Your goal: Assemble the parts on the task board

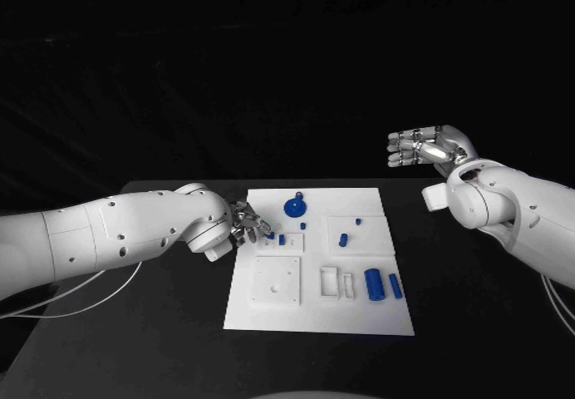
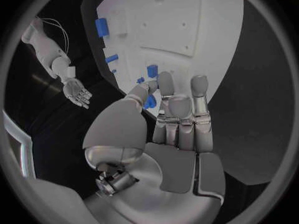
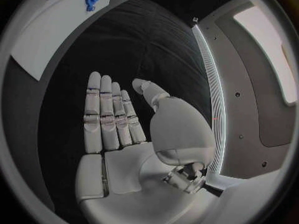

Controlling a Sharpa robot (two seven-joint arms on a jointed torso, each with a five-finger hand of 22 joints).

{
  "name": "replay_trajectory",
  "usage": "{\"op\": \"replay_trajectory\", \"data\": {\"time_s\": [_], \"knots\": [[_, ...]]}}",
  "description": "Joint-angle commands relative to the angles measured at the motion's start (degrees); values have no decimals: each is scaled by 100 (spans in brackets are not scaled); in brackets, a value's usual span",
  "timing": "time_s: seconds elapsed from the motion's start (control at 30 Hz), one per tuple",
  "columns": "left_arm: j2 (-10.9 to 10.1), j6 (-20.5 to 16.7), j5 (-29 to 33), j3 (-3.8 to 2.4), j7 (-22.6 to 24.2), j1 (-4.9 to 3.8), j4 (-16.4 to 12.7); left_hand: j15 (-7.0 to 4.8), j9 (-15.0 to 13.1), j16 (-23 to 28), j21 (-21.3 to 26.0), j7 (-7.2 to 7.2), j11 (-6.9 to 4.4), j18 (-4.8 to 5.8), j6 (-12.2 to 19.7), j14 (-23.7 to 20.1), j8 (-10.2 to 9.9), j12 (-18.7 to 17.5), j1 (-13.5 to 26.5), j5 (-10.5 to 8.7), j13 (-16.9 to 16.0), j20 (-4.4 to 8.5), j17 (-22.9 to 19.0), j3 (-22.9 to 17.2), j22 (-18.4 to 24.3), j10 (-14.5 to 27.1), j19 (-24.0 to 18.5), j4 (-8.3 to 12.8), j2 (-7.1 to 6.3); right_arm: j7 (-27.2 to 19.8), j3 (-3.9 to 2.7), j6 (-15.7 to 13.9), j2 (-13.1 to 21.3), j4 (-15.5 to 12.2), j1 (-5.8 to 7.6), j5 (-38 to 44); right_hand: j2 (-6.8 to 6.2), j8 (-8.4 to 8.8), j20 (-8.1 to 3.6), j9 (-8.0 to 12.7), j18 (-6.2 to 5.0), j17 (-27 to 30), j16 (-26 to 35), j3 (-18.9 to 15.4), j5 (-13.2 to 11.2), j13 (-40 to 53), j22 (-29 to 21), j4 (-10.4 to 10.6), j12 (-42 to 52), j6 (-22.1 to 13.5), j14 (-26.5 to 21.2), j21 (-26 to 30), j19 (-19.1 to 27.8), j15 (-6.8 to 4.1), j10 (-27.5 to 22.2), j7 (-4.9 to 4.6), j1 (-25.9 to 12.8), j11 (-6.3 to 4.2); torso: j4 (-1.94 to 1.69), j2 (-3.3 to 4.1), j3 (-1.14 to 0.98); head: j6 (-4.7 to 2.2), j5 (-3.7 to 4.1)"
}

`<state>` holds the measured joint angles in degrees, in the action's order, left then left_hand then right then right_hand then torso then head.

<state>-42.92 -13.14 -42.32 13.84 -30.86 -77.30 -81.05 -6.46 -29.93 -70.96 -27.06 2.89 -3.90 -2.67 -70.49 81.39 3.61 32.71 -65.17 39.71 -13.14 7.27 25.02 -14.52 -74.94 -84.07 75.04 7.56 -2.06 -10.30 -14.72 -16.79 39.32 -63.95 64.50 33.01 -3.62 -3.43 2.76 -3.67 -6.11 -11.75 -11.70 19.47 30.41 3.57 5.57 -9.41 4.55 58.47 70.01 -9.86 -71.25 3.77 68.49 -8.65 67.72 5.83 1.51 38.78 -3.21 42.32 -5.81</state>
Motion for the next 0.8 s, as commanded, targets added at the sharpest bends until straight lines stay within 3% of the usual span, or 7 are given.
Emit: {"op": "replay_trajectory", "data": {"time_s": [0.03,0.4,0.8], "knots": [[-16,-173,-130,-1,34,21,-43,-33,-5,-33,-45,-329,-66,-35,-595,-13,10,22,0,18,11,-6,2,-546,-109,-284,-26,548,-20,-54,-2,100,3,0,-10,-11,-5,-13,7,0,-115,9,24,19,19,-8,-6,-13,-32,-26,-28,-33,9,12,-35,-14,-43,16,8,3,0,-11,-2],[-45,-176,-290,-1,-46,80,-36,-33,1,-46,-70,-332,-68,-34,-604,-12,13,31,9,16,16,-5,-3,-555,-107,-284,-38,553,-21,-55,-2,118,-16,25,-21,-11,-5,-13,7,0,-115,9,24,19,19,-8,-6,-13,-32,-26,-28,-33,9,12,-35,-14,-43,16,4,8,2,60,-6],[-47,-103,-328,-1,-94,101,-34,-32,2,-51,-76,-333,-68,-33,-606,-13,12,35,10,17,16,-7,-4,-558,-106,-284,-42,559,-22,-51,-2,131,-22,28,-30,-11,-5,-13,7,0,-115,9,24,19,19,-8,-6,-13,-32,-26,-28,-33,9,12,-35,-14,-43,16,2,14,1,82,-65]]}}
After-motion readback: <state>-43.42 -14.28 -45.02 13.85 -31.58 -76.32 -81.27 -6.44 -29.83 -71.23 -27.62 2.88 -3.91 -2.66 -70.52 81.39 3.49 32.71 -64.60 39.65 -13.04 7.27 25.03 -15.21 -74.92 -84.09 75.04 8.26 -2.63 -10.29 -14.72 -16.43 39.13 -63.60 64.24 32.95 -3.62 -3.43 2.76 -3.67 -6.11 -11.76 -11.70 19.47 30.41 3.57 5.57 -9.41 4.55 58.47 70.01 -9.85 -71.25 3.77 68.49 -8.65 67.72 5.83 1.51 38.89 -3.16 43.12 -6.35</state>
